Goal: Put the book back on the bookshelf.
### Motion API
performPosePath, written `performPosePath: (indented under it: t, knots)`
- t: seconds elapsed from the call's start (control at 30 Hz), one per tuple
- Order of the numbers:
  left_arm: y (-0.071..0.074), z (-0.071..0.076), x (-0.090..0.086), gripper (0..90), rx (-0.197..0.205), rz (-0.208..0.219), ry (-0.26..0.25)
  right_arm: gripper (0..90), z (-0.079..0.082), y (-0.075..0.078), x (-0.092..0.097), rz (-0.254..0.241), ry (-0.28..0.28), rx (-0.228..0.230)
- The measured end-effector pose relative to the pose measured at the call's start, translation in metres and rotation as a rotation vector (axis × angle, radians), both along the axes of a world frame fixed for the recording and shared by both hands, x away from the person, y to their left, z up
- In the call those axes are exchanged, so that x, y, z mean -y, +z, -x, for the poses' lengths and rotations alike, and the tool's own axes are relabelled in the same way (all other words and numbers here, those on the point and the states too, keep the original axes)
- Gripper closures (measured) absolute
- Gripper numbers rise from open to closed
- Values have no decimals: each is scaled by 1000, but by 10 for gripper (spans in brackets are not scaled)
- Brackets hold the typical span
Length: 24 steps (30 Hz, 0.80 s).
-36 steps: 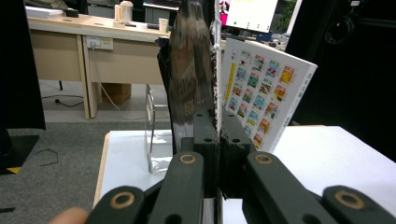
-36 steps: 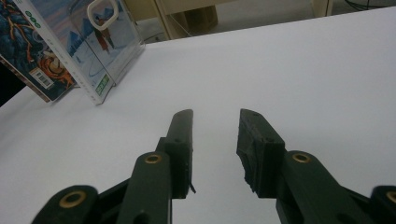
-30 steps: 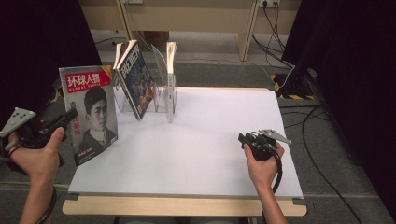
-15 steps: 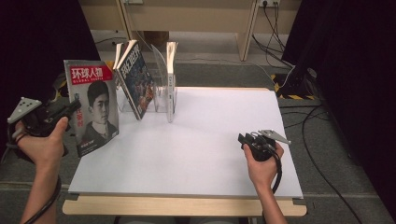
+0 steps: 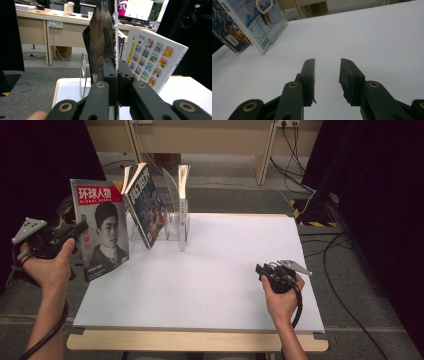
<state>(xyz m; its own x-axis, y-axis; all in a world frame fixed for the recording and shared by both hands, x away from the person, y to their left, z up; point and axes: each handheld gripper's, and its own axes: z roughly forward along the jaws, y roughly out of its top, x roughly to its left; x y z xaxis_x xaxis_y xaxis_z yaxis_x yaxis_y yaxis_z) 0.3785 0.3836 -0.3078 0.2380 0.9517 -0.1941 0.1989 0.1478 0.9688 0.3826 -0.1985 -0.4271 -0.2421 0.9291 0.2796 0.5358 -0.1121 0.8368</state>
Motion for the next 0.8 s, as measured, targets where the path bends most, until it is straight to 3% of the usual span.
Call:
performPosePath:
  t: [0.8]
  knots:
    - [0,-42,8,868,-17,-10,5,655,-1,-5,1,4,2,-18]
